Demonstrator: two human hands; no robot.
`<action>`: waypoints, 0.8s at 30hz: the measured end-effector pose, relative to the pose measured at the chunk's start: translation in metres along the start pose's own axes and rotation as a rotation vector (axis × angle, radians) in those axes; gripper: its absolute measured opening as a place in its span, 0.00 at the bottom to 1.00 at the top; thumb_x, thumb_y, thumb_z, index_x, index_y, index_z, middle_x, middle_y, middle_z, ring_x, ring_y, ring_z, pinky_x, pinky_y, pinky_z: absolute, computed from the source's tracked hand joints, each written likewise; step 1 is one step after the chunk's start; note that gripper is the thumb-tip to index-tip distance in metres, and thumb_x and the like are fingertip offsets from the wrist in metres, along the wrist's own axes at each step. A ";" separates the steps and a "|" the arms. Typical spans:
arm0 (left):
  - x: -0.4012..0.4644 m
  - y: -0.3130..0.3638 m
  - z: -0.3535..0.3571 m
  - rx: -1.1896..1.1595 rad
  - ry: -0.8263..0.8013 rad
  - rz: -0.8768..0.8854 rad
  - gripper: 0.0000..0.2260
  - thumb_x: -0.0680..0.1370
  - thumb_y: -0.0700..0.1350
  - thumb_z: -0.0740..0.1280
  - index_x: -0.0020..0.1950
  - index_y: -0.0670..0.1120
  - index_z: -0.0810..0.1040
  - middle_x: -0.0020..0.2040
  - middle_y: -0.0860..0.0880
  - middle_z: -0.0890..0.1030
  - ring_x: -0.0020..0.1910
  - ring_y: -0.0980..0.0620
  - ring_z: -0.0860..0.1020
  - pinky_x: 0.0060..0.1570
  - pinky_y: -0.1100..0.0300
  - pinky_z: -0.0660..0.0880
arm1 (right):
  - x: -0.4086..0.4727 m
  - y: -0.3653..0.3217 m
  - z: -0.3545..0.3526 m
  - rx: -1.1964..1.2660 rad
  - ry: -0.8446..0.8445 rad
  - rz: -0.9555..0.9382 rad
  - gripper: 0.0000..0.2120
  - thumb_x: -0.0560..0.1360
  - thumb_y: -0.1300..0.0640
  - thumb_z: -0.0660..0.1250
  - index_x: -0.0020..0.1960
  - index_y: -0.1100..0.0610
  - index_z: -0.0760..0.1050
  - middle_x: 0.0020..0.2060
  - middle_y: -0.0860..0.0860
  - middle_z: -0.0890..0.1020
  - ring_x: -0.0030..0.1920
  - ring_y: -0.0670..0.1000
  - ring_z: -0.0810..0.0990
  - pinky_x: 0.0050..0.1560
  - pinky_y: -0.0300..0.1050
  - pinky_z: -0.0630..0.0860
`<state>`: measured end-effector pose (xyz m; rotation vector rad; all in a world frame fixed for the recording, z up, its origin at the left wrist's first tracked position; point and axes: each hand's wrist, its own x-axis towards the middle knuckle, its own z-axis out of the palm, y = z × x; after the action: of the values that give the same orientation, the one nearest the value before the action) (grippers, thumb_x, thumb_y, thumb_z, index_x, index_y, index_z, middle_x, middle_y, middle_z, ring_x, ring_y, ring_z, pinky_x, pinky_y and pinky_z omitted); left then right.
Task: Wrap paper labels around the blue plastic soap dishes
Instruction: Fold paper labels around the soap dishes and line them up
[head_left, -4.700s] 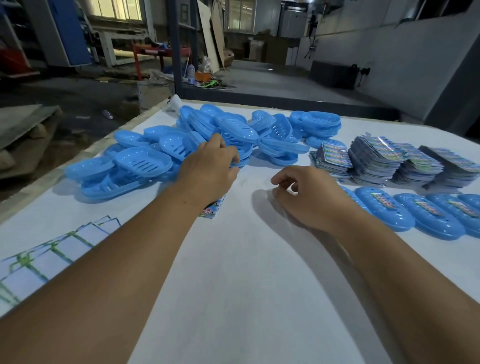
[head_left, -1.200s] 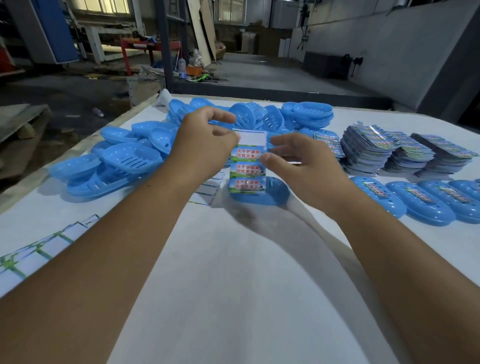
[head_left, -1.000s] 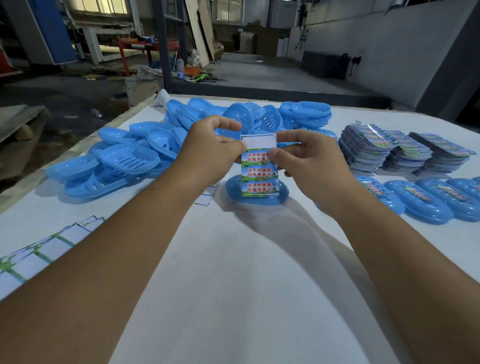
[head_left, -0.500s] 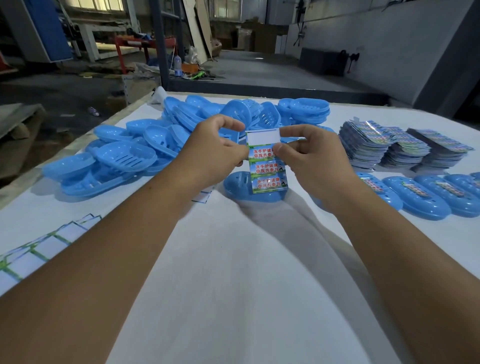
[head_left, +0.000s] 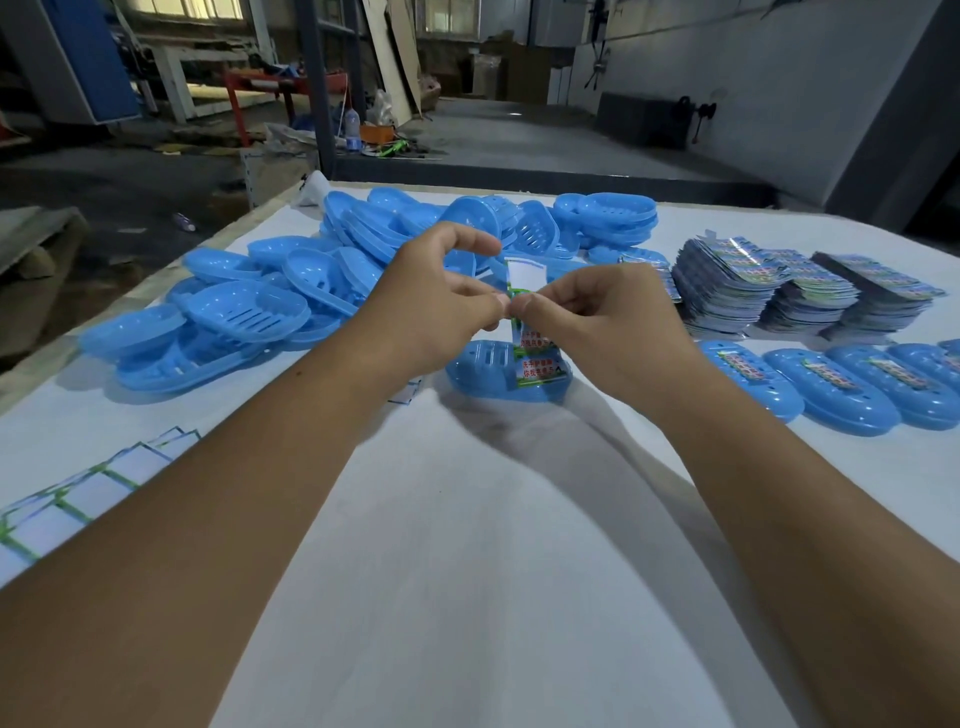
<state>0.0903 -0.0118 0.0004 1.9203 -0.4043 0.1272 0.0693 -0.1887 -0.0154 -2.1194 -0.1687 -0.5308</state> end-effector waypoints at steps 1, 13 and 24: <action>0.000 0.000 0.000 0.004 -0.001 0.003 0.15 0.76 0.41 0.73 0.56 0.56 0.73 0.36 0.55 0.86 0.28 0.64 0.77 0.27 0.73 0.69 | -0.001 -0.002 0.000 -0.001 -0.009 -0.006 0.11 0.73 0.47 0.76 0.34 0.48 0.83 0.28 0.42 0.83 0.26 0.38 0.75 0.29 0.33 0.69; 0.003 -0.004 0.002 0.168 0.085 -0.032 0.14 0.73 0.41 0.72 0.50 0.57 0.72 0.36 0.55 0.85 0.34 0.58 0.81 0.37 0.62 0.76 | 0.003 0.000 -0.003 0.029 0.018 0.113 0.07 0.71 0.52 0.71 0.37 0.53 0.84 0.33 0.57 0.84 0.31 0.46 0.73 0.35 0.47 0.75; 0.009 -0.012 -0.015 0.462 0.160 -0.145 0.13 0.72 0.45 0.69 0.54 0.55 0.73 0.50 0.50 0.82 0.51 0.48 0.79 0.55 0.48 0.77 | 0.003 0.000 -0.009 0.007 0.056 0.193 0.12 0.72 0.53 0.69 0.34 0.60 0.82 0.26 0.45 0.81 0.27 0.43 0.71 0.26 0.31 0.69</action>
<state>0.1047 0.0035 -0.0022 2.3659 -0.1315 0.2972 0.0691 -0.1961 -0.0098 -2.0847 0.0654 -0.4736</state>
